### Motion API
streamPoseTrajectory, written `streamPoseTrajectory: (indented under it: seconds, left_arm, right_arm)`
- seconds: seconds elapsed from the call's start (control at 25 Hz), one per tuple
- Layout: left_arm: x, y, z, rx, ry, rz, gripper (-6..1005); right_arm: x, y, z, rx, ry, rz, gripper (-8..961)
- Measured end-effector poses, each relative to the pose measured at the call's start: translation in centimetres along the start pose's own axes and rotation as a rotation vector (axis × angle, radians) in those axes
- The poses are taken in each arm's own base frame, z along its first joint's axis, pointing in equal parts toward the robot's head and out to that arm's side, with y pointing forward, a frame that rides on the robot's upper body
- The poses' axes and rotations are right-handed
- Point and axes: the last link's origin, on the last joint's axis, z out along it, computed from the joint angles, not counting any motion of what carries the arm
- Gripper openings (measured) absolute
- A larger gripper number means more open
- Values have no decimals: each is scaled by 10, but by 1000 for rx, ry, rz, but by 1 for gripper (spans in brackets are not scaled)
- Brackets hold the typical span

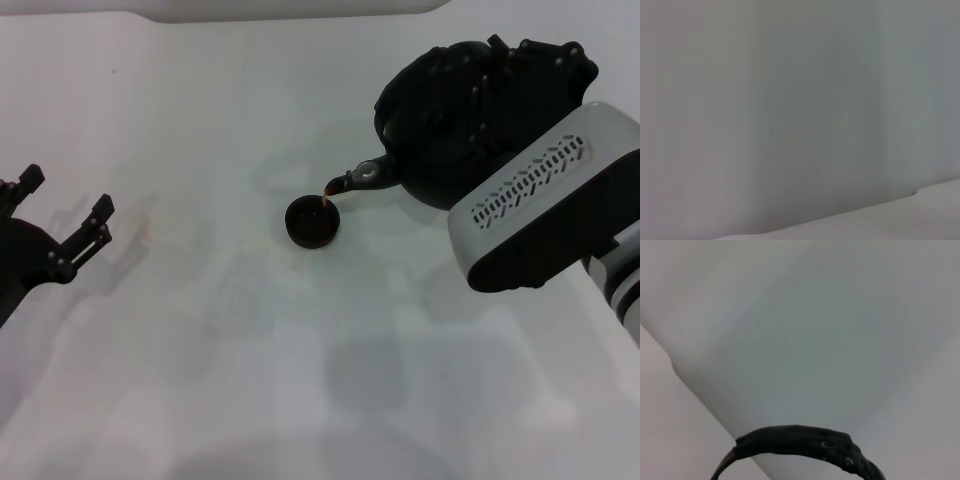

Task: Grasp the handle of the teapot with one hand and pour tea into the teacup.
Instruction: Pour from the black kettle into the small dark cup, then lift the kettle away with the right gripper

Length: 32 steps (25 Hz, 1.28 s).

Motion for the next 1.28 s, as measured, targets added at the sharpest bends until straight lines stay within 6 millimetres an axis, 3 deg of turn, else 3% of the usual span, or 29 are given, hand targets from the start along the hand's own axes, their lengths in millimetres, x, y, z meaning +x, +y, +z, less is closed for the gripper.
streamPoseTrajectory:
  seconds: [1.28]
  left_arm:
    - [-2, 2, -4, 3, -8, -5, 876]
  right_arm:
    - [4, 3, -2, 11, 28, -16, 108]
